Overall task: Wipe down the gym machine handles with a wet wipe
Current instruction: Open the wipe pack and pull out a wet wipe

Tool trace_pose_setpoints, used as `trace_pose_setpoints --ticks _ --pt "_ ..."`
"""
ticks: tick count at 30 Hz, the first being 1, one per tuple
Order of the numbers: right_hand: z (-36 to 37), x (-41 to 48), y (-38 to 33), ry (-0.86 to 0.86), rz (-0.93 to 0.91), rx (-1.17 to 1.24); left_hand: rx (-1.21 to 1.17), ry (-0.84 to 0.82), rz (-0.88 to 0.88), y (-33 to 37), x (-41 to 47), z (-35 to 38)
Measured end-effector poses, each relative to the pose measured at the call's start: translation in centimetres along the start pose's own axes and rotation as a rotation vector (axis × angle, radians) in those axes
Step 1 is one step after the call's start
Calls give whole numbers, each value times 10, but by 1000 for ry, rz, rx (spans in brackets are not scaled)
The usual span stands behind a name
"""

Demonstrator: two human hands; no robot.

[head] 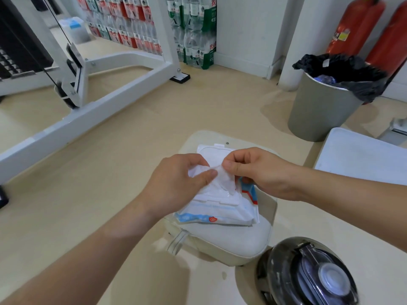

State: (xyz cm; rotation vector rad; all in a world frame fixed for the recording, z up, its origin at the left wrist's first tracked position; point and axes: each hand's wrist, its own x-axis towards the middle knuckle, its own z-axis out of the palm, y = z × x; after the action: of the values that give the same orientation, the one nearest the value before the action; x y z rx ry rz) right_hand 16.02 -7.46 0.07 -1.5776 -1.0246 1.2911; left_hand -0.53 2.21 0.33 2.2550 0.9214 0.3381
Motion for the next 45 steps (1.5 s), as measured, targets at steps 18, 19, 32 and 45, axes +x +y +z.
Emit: trace_pose_setpoints --ticks 18,19,32,45 --pt "-19 0 -13 2 54 258 150 39 -34 7 -4 3" --pt "-22 0 -13 -12 74 338 171 39 -31 8 -4 3" --pt "-38 -4 -30 -70 51 235 2 49 58 15 1 -5" --pt "-45 -7 -46 315 0 317 29 94 72 11 -2 8"
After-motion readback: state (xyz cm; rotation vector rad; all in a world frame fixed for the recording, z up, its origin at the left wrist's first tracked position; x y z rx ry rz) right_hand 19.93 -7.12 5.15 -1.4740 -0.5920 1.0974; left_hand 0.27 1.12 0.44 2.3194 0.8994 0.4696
